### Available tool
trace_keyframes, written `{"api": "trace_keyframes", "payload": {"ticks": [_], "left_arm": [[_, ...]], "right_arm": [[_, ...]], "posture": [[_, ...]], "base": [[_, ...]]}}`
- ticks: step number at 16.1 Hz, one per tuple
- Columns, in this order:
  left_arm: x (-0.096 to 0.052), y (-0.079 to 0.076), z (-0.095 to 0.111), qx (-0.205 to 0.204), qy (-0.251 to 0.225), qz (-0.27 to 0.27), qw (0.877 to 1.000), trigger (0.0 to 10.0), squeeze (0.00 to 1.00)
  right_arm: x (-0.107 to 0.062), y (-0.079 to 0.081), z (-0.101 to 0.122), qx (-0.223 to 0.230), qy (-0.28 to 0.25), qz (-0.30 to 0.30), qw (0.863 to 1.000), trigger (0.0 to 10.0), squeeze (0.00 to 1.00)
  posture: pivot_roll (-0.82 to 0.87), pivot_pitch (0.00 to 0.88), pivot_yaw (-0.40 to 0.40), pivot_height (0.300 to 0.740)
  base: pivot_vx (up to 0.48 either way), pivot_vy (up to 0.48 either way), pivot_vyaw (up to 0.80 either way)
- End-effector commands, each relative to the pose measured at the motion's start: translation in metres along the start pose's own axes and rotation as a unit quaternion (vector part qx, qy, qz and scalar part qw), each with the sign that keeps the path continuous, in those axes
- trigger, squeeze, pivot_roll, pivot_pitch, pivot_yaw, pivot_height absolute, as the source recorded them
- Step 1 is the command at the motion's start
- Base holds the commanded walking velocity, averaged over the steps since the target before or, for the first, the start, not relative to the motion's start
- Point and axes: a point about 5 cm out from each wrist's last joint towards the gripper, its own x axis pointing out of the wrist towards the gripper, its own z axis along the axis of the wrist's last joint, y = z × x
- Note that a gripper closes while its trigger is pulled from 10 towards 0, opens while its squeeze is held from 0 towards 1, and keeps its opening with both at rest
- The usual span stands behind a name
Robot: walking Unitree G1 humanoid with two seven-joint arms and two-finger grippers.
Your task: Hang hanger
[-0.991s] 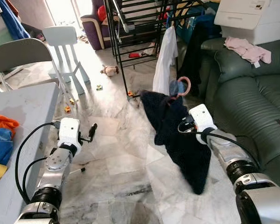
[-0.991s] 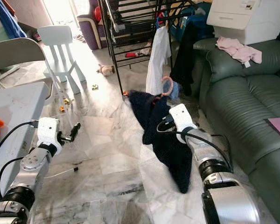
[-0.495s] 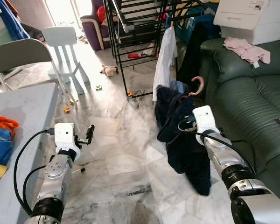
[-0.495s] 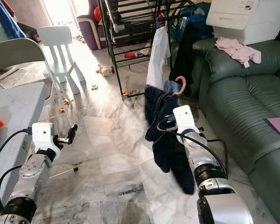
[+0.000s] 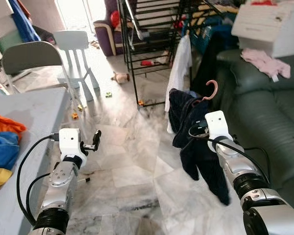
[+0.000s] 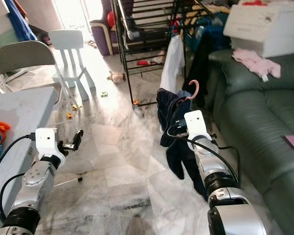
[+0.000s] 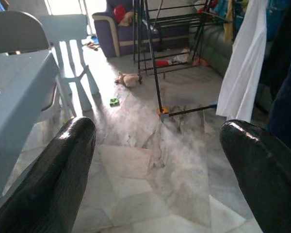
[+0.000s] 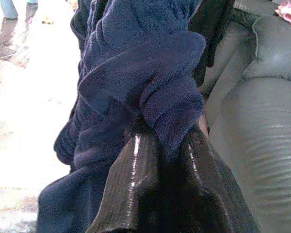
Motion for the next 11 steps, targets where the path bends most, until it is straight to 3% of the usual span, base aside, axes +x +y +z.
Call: {"api": "trace_keyframes", "payload": {"ticks": [1, 3, 11], "left_arm": [[0.0, 0.0049, 0.0032, -0.003, -0.002, 0.012, 1.0, 10.0, 0.0], [0.0005, 0.0049, 0.0046, -0.004, -0.003, 0.012, 1.0, 10.0, 0.0], [0.0018, 0.0032, 0.0079, -0.004, -0.008, 0.011, 1.0, 10.0, 0.0]], "right_arm": [[0.0007, 0.0009, 0.0119, 0.013, -0.023, -0.002, 1.0, 10.0, 0.0], [0.0009, 0.0013, 0.0126, 0.015, -0.023, -0.003, 1.0, 10.0, 0.0], [0.0021, 0.0075, 0.0118, 0.018, -0.014, 0.001, 1.0, 10.0, 0.0]], "posture": [[-0.09, 0.0, 0.066, 0.74], [-0.09, 0.0, 0.066, 0.74], [-0.05, 0.0, 0.056, 0.74]], "base": [[0.285, 0.0, 0.52], [0.285, 0.0, 0.44], [0.32, 0.0, 0.0]]}}
